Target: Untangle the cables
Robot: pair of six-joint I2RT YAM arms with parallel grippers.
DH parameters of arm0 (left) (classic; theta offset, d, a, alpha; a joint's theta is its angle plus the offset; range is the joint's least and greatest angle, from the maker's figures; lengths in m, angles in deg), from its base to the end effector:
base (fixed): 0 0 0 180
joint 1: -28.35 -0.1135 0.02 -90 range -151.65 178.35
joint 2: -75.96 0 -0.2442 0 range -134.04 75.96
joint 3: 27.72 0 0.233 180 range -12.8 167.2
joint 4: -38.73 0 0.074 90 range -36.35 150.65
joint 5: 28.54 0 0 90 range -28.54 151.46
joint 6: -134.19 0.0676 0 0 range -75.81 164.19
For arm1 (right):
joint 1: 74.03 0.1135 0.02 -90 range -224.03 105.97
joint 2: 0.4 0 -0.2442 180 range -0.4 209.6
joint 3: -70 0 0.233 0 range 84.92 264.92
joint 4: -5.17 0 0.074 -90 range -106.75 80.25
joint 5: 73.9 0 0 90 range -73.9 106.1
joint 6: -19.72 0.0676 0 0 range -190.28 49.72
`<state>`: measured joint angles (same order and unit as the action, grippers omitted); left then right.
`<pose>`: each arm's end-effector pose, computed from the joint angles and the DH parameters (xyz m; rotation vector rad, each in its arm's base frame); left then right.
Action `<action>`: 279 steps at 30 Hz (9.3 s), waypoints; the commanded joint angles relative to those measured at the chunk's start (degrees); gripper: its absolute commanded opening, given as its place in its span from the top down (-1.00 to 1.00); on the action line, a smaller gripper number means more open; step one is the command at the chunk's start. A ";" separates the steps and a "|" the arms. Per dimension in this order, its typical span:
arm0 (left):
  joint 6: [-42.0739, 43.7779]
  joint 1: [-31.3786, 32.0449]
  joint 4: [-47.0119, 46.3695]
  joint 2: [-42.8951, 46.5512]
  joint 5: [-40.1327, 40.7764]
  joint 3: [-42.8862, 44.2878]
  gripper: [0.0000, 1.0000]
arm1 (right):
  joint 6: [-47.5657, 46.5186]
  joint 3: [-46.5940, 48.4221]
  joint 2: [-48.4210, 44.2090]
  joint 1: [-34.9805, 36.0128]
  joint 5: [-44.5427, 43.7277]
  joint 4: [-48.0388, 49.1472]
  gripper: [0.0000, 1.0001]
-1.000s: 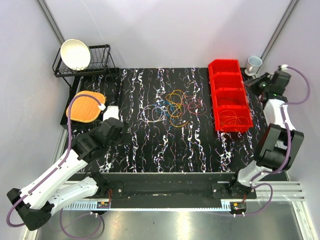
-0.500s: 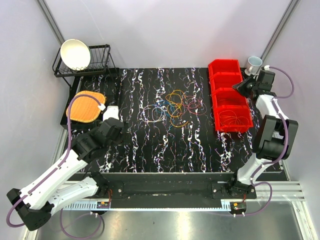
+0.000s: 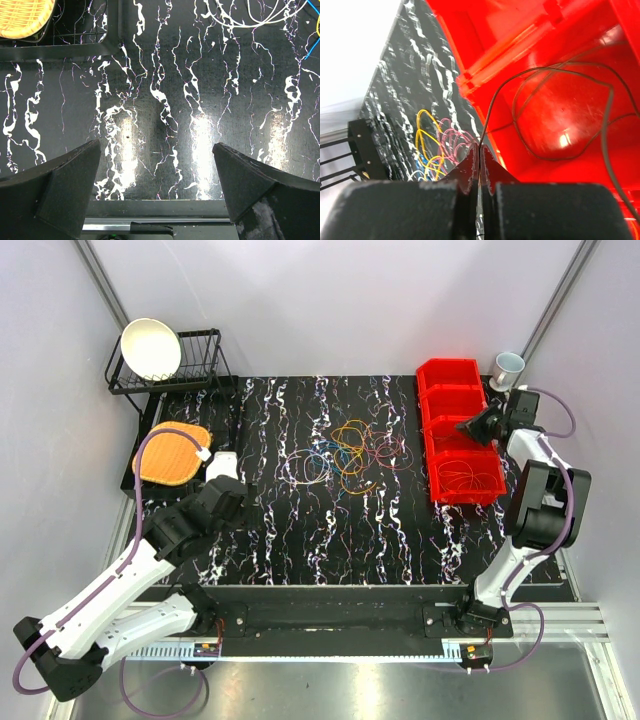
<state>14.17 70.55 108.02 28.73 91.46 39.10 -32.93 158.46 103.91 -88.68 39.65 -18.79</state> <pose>0.1408 -0.0820 0.2698 0.0190 2.2922 0.0005 0.4025 -0.0773 0.1994 0.7973 2.1410 0.6743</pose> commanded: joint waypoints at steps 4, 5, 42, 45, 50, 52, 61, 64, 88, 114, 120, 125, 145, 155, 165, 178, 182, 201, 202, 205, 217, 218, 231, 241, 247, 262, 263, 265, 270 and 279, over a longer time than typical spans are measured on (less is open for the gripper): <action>0.40 0.26 -2.16 0.55 1.11 -0.22 -0.98 | 0.63 3.54 4.23 0.42 0.79 -6.08 1.00; 0.40 0.17 -2.16 0.55 1.11 -0.13 -0.98 | 0.63 3.80 4.67 0.42 1.40 -5.91 1.00; 0.40 0.26 -2.16 0.29 0.50 -0.13 -0.98 | -5.08 4.68 -12.38 -2.04 -29.88 -19.88 -0.06; 0.40 0.26 -2.16 0.29 0.59 -0.13 -0.98 | -5.53 4.69 -10.97 -2.57 -30.67 -19.79 -0.03; 0.31 0.26 -2.25 0.29 0.50 -0.13 -0.98 | -5.96 4.95 -9.31 -3.71 -30.41 -18.56 0.03; 0.31 0.26 -2.16 0.20 0.59 -0.13 -0.98 | -5.88 4.95 -8.17 -3.80 -29.88 -18.12 0.09; 0.40 0.26 -2.16 0.03 0.59 -0.13 -0.97 | -5.62 4.86 -3.50 -3.80 -25.75 -14.88 0.28; 0.40 0.17 -2.16 -0.15 0.67 -0.13 -0.97 | -5.00 4.25 -2.71 -3.80 -23.12 -13.56 0.31; 0.58 0.17 -2.25 -2.08 0.24 0.13 -0.97 | -5.79 9.86 -5.70 -3.45 -25.11 -19.08 -0.15; 2.68 0.70 -26.50 -34.86 -11.45 9.88 -0.90 | -3.95 4.43 -20.46 13.77 -15.56 -21.64 -0.39; 5.40 0.69 -29.58 -46.10 -13.21 16.11 -0.67 | -3.42 0.30 -23.01 17.55 -13.97 -20.32 -0.39; 8.04 0.52 -30.29 -53.39 -13.82 21.47 -0.50 | -4.38 -2.78 -25.12 17.56 -13.44 -20.23 -0.39; 11.92 -1.85 -31.34 -68.26 -17.96 32.91 -0.02 | -5.88 -5.77 -27.06 17.56 -12.30 -19.88 -0.39; 13.50 -2.91 -30.90 -71.78 -18.57 35.99 0.33 | -6.32 -5.77 -27.14 17.64 -11.95 -20.23 -0.39; 14.38 -3.08 -28.63 -71.26 -17.87 38.45 1.00 | -6.49 -5.77 -27.32 17.64 -11.51 -20.84 -0.39; 20.17 -3.52 -12.54 -54.05 -21.90 50.66 1.00 | -6.67 -4.63 -30.48 18.43 -5.90 -19.62 -0.39; 22.11 -3.61 -10.25 -47.71 -25.25 54.79 1.00 | -5.09 -3.75 -30.40 20.89 -3.52 -19.00 -0.40; 18.24 -3.79 -17.37 -32.32 -30.97 43.11 1.00 | 8.71 -9.73 -26.62 32.57 14.93 4.02 -0.44; 18.24 -3.87 -17.37 -32.06 -31.14 42.94 1.00 | 8.54 -9.73 -25.49 32.93 15.55 4.72 -0.45; 18.07 -3.87 -17.37 -31.27 -31.93 42.41 1.00 | 6.61 -9.03 -23.20 33.81 17.67 7.01 -0.44; 17.80 -3.79 -17.10 -30.21 -39.13 42.76 1.00 | -11.24 1.52 -16.69 40.05 10.99 -5.82 -0.40; 17.63 -3.87 -17.02 -30.21 -39.92 42.93 1.00 | -12.11 1.52 -16.51 40.32 11.51 -5.82 -0.40; 16.92 -3.87 -17.10 -29.68 -43.45 44.69 1.00 | -17.30 1.34 -12.56 44.80 10.82 -5.03 -0.38; 16.66 -3.87 -17.02 -28.98 -43.89 44.69 1.00 | -18.88 2.40 -10.27 44.89 11.43 -5.11 -0.27; 16.84 -3.87 -17.19 -28.89 -43.45 44.78 1.00 | -19.24 1.52 -9.48 45.15 12.66 -4.94 -0.22; 16.40 -3.87 -18.07 -28.19 -41.34 43.90 1.00 | -17.04 -0.76 -9.04 45.50 14.16 -1.33 0.70; 16.40 -3.96 -18.07 -28.01 -41.16 43.73 1.00 | -16.78 -0.68 -8.95 45.59 13.72 -1.33 0.90; 16.31 -3.88 -18.07 -27.40 -39.68 43.29 1.00 | -16.34 -0.42 -9.12 45.59 11.10 -1.77 0.99; 15.52 -3.96 -16.32 -23.55 -32.74 37.94 -0.44 | -17.21 4.23 -11.58 45.33 1.86 -7.65 1.00; 10.35 -3.96 -8.67 -11.59 -20.52 20.01 -0.97 | -15.82 13.81 -16.51 36.90 -6.32 -15.66 1.00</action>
<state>27.89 66.70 96.52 11.88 64.18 65.33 -49.90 166.44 92.02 -46.89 37.90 -32.21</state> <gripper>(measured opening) 0.986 0.014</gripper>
